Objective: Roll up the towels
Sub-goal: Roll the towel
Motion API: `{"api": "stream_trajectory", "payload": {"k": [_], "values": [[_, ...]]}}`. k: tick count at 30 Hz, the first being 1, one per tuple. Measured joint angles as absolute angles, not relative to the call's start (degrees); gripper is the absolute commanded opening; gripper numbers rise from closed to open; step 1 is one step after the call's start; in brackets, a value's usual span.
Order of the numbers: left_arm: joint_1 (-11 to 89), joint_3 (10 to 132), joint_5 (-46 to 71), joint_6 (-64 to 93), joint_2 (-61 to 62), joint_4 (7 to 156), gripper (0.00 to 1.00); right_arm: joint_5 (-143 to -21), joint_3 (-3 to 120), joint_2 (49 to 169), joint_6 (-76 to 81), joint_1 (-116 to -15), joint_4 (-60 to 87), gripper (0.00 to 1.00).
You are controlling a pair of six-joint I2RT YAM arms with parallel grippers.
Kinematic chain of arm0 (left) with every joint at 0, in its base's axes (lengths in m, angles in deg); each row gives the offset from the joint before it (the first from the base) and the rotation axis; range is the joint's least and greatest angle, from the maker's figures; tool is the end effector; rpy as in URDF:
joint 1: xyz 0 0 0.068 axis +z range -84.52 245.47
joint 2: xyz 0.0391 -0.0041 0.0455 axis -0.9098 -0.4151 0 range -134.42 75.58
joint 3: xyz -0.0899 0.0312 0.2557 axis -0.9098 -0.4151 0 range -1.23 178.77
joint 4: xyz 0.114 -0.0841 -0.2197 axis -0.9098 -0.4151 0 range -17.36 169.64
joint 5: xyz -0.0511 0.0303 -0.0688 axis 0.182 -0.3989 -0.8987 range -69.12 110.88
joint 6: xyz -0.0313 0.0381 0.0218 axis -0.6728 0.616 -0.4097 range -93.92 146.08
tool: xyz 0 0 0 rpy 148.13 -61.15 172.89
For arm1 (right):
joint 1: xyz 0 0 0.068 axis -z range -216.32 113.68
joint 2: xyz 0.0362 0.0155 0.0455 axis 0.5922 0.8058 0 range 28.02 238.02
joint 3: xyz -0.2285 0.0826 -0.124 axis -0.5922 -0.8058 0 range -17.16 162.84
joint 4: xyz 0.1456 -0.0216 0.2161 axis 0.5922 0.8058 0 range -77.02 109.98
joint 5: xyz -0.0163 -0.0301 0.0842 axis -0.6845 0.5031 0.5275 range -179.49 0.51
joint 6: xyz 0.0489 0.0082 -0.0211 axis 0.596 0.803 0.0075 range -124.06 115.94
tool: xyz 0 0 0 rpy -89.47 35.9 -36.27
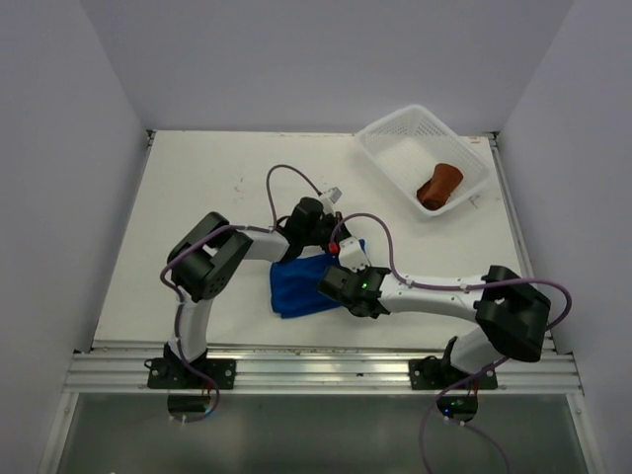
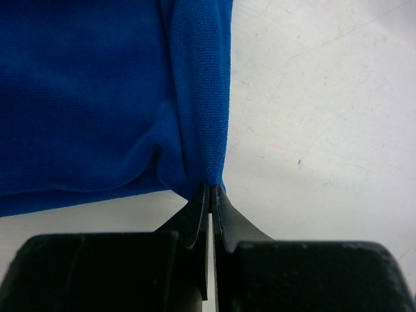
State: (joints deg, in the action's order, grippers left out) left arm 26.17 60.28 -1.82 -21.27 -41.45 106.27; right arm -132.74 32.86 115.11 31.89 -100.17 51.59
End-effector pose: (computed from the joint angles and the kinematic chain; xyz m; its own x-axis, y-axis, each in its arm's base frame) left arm 0.3175 -0.2777 0.1290 -0.8754 -0.1604 -0.4561 0.2980 0.5637 -0.7703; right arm 0.1377 0.2253 0.1805 -0.6856 -0.4264 -0.5900 -0.2183 0.8936 -0.3922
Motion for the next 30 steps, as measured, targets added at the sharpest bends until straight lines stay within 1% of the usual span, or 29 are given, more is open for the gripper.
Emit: {"api": "stream_trajectory", "payload": {"k": [6,9,10,15,16,18,20,24,27,30], "values": [[26.49,59.30,-1.84,-20.55,-41.38,106.21,0.00,-130.09,30.06,113.53,31.93,-100.17,47.16,0.00],[26.49,58.86,-1.84,-20.00,-41.38,106.21,0.00,-129.09,29.17,112.75,31.97,-100.17,45.87,0.02],[26.49,58.84,-1.82,-19.85,-41.38,106.18,0.00,-128.93,29.17,112.64,32.08,-100.17,45.67,0.06],[26.52,58.49,-1.45,-19.37,-41.10,106.29,0.00,-128.63,28.88,111.04,33.22,-100.17,45.65,0.17],[26.56,58.30,-1.10,-19.24,-41.01,106.45,0.00,-128.28,28.77,110.34,33.48,-100.19,45.95,0.21],[27.00,57.86,0.19,-19.04,-40.95,107.15,0.00,-127.36,28.49,108.81,34.05,-100.35,46.74,0.24],[27.70,57.29,1.04,-18.80,-40.88,108.09,0.00,-126.95,28.40,106.91,34.77,-100.46,47.51,0.33],[28.46,55.41,2.20,-18.74,-40.64,110.51,0.00,-125.87,28.18,101.49,36.43,-99.97,48.16,0.46],[28.59,54.23,2.66,-18.69,-40.11,111.76,0.00,-124.24,26.67,96.81,37.42,-97.44,47.24,0.49],[28.59,53.46,3.01,-18.69,-39.55,112.22,0.00,-120.00,22.76,91.15,38.12,-91.01,44.07,0.52]]}}
